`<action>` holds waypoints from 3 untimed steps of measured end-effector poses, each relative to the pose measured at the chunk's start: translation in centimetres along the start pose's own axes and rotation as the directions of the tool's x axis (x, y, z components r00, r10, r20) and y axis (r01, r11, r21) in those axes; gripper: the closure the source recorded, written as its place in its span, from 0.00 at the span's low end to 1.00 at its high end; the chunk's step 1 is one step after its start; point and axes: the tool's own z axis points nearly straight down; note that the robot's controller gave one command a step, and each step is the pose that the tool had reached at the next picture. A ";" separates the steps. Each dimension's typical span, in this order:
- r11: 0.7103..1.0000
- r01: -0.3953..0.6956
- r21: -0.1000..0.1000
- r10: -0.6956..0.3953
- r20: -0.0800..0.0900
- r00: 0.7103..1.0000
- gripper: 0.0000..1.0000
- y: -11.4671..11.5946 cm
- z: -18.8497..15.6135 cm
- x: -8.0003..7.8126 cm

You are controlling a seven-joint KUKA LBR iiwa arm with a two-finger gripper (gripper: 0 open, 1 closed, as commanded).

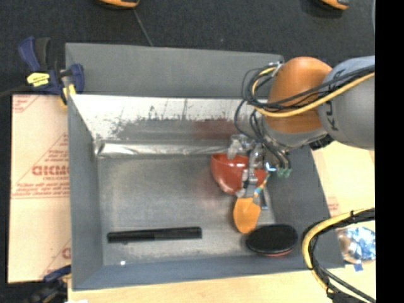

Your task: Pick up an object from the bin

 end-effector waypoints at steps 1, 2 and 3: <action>0.994 -0.108 -0.002 0.108 0.007 0.994 0.00 -1.6 4.2 0.0; 0.995 -0.096 0.000 0.096 0.011 0.995 1.00 -1.1 6.6 0.1; 0.995 -0.095 0.000 0.095 0.011 0.995 1.00 -1.1 6.6 0.1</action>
Offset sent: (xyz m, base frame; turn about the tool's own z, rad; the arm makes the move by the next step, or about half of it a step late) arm -0.0041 -0.0092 -0.0711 0.0956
